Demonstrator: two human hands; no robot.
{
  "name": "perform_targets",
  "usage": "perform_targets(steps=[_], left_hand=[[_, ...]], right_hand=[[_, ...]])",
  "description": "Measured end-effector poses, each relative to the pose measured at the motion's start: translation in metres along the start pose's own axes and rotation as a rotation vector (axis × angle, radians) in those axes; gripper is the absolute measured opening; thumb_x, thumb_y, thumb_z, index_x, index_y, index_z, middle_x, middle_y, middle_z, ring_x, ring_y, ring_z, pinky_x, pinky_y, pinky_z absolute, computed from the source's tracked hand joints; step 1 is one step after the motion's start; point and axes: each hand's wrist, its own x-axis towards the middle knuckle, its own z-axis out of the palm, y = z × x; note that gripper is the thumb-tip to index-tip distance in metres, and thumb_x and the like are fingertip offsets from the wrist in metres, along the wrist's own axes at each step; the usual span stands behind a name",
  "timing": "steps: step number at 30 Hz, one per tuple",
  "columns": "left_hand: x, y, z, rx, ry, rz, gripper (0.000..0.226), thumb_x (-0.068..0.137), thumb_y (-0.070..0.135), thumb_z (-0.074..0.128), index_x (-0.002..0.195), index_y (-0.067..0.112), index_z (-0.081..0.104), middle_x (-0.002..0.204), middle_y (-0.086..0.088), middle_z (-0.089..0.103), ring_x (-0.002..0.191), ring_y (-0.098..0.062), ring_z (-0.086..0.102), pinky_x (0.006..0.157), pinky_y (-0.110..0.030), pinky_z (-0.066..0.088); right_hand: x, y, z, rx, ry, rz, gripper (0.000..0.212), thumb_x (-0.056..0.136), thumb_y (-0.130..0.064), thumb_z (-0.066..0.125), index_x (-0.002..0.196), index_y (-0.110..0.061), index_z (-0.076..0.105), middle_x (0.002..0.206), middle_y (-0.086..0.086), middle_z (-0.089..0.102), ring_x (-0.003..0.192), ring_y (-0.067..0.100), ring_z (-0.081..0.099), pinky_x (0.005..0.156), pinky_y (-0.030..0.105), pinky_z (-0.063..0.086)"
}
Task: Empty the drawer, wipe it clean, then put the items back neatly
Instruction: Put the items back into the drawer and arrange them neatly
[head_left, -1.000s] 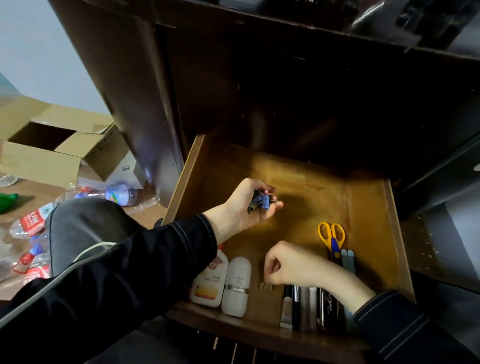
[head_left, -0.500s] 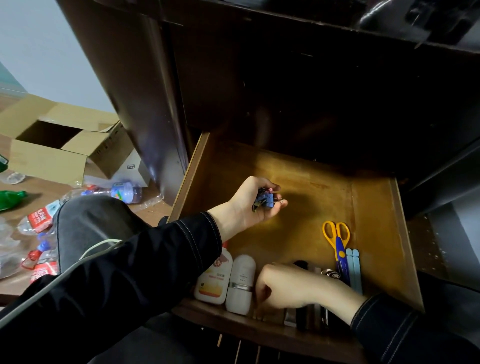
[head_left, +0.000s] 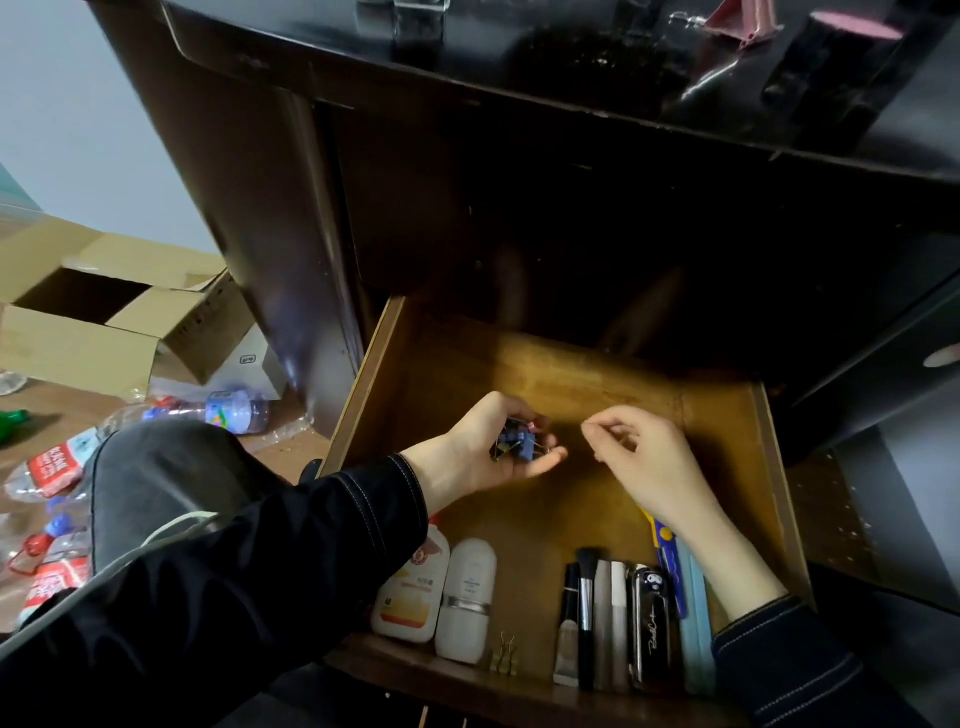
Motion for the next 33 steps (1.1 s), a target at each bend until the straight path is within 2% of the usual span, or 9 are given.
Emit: perform_targets(steps=[2, 4, 7, 12, 17, 20, 23, 30, 33], left_hand=[[0.0, -0.001, 0.001, 0.008, -0.046, -0.057, 0.018, 0.092, 0.006, 0.052, 0.11, 0.002, 0.053, 0.103, -0.02, 0.059, 0.09, -0.031, 0.066, 0.065, -0.039, 0.062], [0.001, -0.001, 0.001, 0.059, -0.081, -0.1, 0.015, 0.094, 0.009, 0.052, 0.107, 0.003, 0.053, 0.095, -0.02, 0.066, 0.08, -0.03, 0.07, 0.066, -0.04, 0.062], [0.002, -0.001, 0.003, 0.149, -0.116, -0.133, 0.018, 0.096, 0.015, 0.048, 0.102, 0.002, 0.058, 0.082, -0.017, 0.072, 0.071, -0.027, 0.072, 0.068, -0.04, 0.062], [0.004, -0.002, 0.002, 0.173, -0.098, -0.128, 0.026, 0.098, 0.02, 0.046, 0.107, 0.0, 0.06, 0.084, -0.018, 0.073, 0.073, -0.029, 0.072, 0.074, -0.044, 0.062], [0.005, -0.002, 0.002, 0.181, -0.07, -0.142, 0.035, 0.099, 0.03, 0.052, 0.118, 0.0, 0.055, 0.09, -0.02, 0.072, 0.076, -0.031, 0.072, 0.074, -0.046, 0.062], [0.005, -0.003, 0.002, 0.191, -0.09, -0.141, 0.032, 0.098, 0.029, 0.056, 0.114, 0.001, 0.057, 0.084, -0.019, 0.073, 0.075, -0.03, 0.073, 0.072, -0.044, 0.063], [0.006, -0.004, 0.0, 0.199, -0.078, -0.129, 0.028, 0.097, 0.025, 0.057, 0.11, 0.0, 0.058, 0.078, -0.017, 0.073, 0.074, -0.031, 0.073, 0.071, -0.043, 0.063], [0.004, -0.001, 0.001, 0.209, -0.065, -0.079, 0.024, 0.098, 0.024, 0.049, 0.095, 0.004, 0.062, 0.083, -0.011, 0.066, 0.068, -0.019, 0.067, 0.053, -0.024, 0.055], [0.005, 0.0, 0.001, 0.248, -0.049, -0.069, 0.023, 0.097, 0.025, 0.05, 0.088, 0.008, 0.062, 0.08, -0.007, 0.062, 0.064, -0.015, 0.061, 0.047, -0.019, 0.05]], right_hand=[[-0.002, -0.006, 0.003, 0.026, -0.014, -0.05, 0.012, 0.091, -0.038, 0.063, 0.102, -0.036, 0.069, 0.092, -0.022, 0.067, 0.091, -0.008, 0.061, 0.076, 0.02, 0.049], [-0.006, -0.011, 0.008, -0.017, -0.052, -0.101, 0.022, 0.089, -0.043, 0.063, 0.11, -0.036, 0.067, 0.096, -0.022, 0.064, 0.09, -0.009, 0.058, 0.069, 0.014, 0.044], [-0.009, -0.012, 0.014, -0.043, -0.082, -0.116, 0.028, 0.084, -0.052, 0.065, 0.109, -0.04, 0.066, 0.098, -0.02, 0.06, 0.081, 0.0, 0.057, 0.063, 0.014, 0.045], [-0.008, -0.01, 0.016, -0.029, -0.117, -0.091, 0.035, 0.084, -0.041, 0.073, 0.118, -0.04, 0.063, 0.093, -0.022, 0.063, 0.072, 0.001, 0.057, 0.06, 0.02, 0.051], [-0.009, -0.012, 0.015, -0.046, -0.15, -0.105, 0.017, 0.09, -0.043, 0.066, 0.106, -0.041, 0.067, 0.094, -0.027, 0.063, 0.079, -0.004, 0.056, 0.062, 0.015, 0.044], [-0.009, -0.014, 0.015, -0.033, -0.127, -0.098, 0.007, 0.091, -0.034, 0.07, 0.097, -0.036, 0.069, 0.084, -0.03, 0.064, 0.075, -0.003, 0.06, 0.058, 0.014, 0.047], [-0.009, -0.014, 0.014, -0.026, -0.083, -0.087, 0.007, 0.09, -0.028, 0.073, 0.095, -0.032, 0.071, 0.075, -0.028, 0.065, 0.075, -0.006, 0.063, 0.059, 0.011, 0.048], [-0.008, -0.022, 0.007, 0.289, 0.037, -0.111, 0.012, 0.09, -0.018, 0.073, 0.092, -0.03, 0.073, 0.088, -0.017, 0.072, 0.083, 0.0, 0.067, 0.067, 0.011, 0.05], [-0.006, -0.021, 0.003, 0.478, 0.095, -0.027, 0.013, 0.091, -0.017, 0.072, 0.089, -0.03, 0.075, 0.088, -0.005, 0.074, 0.072, 0.002, 0.064, 0.056, 0.013, 0.047]])
